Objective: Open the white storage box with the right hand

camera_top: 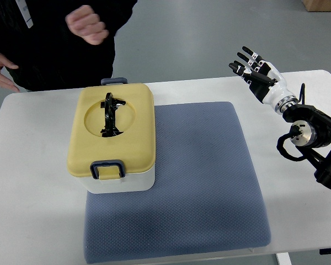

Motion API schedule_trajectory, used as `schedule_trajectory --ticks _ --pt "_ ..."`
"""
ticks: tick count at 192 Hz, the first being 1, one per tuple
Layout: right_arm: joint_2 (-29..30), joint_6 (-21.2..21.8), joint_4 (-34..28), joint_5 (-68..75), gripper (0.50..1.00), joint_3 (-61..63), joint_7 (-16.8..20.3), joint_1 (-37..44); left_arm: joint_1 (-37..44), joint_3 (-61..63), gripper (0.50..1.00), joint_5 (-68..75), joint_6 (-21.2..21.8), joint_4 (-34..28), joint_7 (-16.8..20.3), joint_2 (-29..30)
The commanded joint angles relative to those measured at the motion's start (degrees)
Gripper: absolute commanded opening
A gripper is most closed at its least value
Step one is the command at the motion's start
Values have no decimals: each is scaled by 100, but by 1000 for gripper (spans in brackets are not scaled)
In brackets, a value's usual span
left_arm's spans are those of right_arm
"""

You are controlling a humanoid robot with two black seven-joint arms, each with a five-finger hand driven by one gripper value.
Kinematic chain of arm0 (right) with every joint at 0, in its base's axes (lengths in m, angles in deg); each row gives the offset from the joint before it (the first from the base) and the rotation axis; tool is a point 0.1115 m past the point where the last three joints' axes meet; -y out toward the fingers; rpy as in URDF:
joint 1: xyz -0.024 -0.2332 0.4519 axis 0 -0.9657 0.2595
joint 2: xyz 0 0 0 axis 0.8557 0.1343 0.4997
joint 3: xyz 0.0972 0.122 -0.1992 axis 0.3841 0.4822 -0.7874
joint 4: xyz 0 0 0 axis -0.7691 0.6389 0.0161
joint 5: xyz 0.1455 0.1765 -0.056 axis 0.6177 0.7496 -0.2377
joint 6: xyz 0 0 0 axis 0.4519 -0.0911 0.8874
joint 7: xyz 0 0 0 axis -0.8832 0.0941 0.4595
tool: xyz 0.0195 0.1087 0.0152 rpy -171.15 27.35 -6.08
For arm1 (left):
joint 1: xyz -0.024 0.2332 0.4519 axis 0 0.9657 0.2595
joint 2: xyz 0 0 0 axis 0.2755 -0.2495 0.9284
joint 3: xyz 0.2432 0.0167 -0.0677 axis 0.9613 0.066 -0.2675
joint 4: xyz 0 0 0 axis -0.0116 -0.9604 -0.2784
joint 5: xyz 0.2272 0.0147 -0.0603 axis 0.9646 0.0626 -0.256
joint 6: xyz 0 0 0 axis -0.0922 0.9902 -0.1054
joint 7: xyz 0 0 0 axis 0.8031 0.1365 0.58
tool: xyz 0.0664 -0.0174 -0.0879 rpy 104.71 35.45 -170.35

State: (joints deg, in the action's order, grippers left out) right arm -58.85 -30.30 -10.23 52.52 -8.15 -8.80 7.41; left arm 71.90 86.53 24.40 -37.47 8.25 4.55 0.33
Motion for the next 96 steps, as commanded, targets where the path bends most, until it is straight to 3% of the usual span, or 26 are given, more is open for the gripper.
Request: schedule_trajectory --ticks 1,96 --pt "-1 0 0 -7 930 5 0 -8 -9 -9 1000 0 0 0 0 0" --pt "-36 9 -9 2 930 32 26 19 9 -17 1000 0 -9 9 0 0"
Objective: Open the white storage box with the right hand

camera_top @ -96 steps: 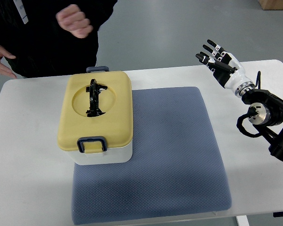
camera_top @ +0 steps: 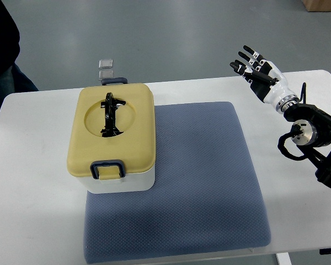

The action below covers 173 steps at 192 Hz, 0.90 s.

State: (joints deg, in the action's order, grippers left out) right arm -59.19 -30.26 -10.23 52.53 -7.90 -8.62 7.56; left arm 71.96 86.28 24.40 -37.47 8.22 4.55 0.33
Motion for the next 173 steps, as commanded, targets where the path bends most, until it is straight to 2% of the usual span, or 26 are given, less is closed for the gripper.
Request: schedule_trajectory --ticks 1,173 --pt "-1 5 -9 1 930 7 8 4 3 8 1000 0 -9 12 0 0" --pt "43 23 0 -8 930 -46 -9 -137 3 8 1000 0 -9 3 0 0"
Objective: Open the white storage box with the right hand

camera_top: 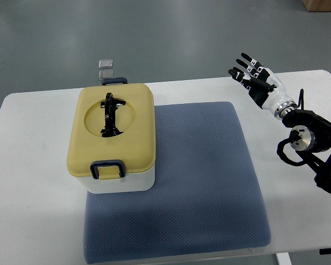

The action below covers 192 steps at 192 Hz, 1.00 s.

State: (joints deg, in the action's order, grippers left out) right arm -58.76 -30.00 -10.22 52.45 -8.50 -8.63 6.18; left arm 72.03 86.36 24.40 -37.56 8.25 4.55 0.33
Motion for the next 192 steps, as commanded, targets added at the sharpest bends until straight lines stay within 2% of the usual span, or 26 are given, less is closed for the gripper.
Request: schedule_trajectory --ticks 1,28,64,192 --pt "-1 -4 -1 0 930 14 -8 2 -4 0 1000 0 0 0 0 0" --pt "-1 23 -1 9 930 23 -8 2 5 0 1000 0 0 0 0 0" --pt "-45 260 -1 9 930 40 1 2 -4 0 1000 0 0 0 0 0" --pt "8 260 -1 0 930 49 -17 37 -4 0 1000 0 0 0 0 0"
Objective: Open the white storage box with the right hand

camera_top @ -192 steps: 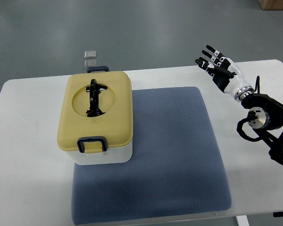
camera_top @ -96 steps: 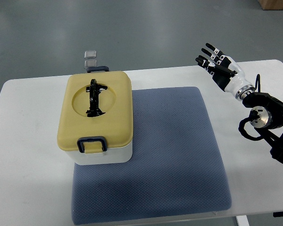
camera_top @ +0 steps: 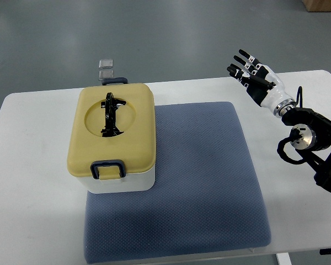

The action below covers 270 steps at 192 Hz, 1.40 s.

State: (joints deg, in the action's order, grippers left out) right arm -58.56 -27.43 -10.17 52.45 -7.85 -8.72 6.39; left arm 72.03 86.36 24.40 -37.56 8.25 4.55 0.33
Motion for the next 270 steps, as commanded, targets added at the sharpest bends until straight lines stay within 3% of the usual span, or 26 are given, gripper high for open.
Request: schedule_trajectory --ticks 1,56,93,133,170,216,270 --pt "-12 3 -15 -9 930 -16 -8 15 4 0 1000 0 0 0 0 0" --pt "-126 38 -112 -308 930 -51 -17 59 -4 0 1000 0 0 0 0 0" --pt "-759 355 -121 -369 928 -780 -61 745 4 0 1000 0 0 0 0 0" --pt "-1295 390 -200 -343 926 -3372 -1124 2370 -4 0 1000 0 0 0 0 0" --pt "-1269 355 -428 -404 926 -4937 -1634 3443 -4 0 1000 0 0 0 0 0" --pt "-1128 328 -841 -1265 926 -5342 -1678 4225 4 0 1000 0 0 0 0 0" --pt "-662 152 -841 -2637 926 -5553 -1722 4674 -4 0 1000 0 0 0 0 0"
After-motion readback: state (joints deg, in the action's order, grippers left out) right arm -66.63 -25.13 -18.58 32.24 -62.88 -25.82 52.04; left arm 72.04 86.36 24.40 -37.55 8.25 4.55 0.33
